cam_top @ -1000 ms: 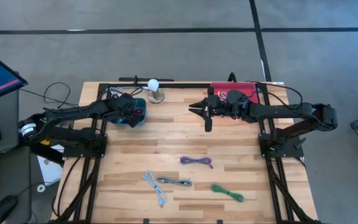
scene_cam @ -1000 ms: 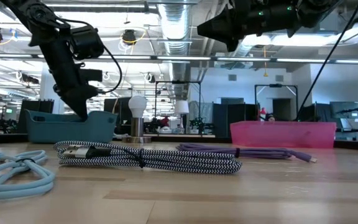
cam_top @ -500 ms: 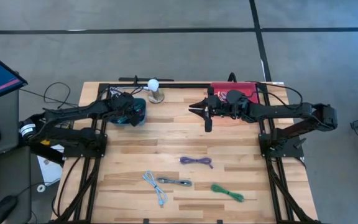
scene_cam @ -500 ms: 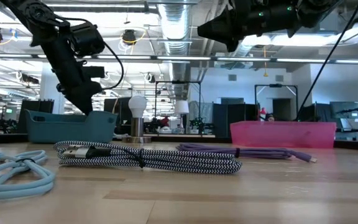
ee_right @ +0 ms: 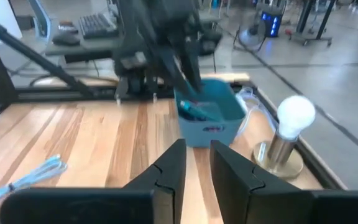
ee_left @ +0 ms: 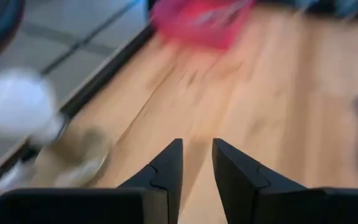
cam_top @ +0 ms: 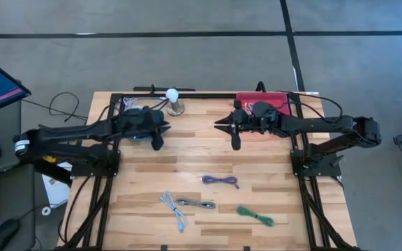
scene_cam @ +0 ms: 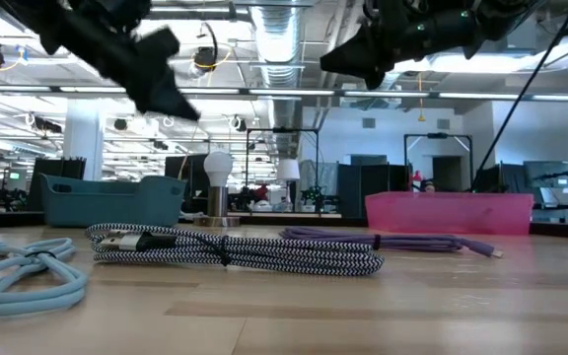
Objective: Pick & Place USB Port
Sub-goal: Put the plain purple charger cable into the pink bin
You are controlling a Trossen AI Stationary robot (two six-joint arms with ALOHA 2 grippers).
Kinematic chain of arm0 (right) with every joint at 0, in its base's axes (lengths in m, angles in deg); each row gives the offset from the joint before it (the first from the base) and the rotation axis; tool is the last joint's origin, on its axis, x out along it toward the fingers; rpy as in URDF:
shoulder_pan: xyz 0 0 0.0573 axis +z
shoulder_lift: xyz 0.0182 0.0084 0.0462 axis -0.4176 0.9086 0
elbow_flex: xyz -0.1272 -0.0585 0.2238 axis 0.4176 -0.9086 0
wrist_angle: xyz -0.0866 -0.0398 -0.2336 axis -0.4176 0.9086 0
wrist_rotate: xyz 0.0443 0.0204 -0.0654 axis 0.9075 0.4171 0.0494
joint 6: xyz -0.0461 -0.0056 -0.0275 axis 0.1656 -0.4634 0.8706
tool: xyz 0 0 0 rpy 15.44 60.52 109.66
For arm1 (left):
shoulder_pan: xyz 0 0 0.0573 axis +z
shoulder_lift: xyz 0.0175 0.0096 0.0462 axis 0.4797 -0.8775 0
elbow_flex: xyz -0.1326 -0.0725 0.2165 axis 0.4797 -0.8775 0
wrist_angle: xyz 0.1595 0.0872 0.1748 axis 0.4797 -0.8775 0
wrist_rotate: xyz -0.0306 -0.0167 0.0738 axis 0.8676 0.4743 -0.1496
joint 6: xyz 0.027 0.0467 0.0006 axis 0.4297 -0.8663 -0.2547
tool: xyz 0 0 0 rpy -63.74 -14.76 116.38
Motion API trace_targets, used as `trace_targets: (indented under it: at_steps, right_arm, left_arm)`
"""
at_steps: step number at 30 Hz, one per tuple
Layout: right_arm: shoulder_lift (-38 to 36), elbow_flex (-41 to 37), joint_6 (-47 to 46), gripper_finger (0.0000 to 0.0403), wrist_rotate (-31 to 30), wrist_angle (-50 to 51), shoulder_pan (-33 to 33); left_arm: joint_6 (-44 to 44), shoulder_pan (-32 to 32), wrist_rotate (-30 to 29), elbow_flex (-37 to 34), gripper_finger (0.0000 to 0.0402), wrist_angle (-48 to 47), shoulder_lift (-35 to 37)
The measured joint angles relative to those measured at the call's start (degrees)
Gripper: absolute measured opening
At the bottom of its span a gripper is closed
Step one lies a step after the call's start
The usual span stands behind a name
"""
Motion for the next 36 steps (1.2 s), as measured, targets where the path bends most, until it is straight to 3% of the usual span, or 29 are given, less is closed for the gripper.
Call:
trace_targets:
  at_steps: [4, 15, 25, 36]
  right_arm:
    - [-0.3, 0.0, -0.1, 0.0065, 0.0, 1.5, 1.1]
    - [-3.7, 0.0, 0.0, 0.0065, 0.0, 5.1, 7.4]
    - [-5.6, 0.0, -0.2, 0.0065, 0.0, 7.3, 11.4]
    - [-2.9, -0.2, -0.2, 0.0065, 0.0, 6.8, 11.4]
  left_arm:
    - [-0.3, -5.5, 0.1, 0.0, 0.0087, 4.8, 2.7]
    - [-1.4, -16.6, 0.0, 0.0, 0.0087, 7.2, 3.3]
    - [-2.2, -18.4, -0.1, 0.0, 0.0087, 8.5, 3.0]
    - [-1.0, -18.4, 0.0, 0.0, 0.0087, 8.5, 3.0]
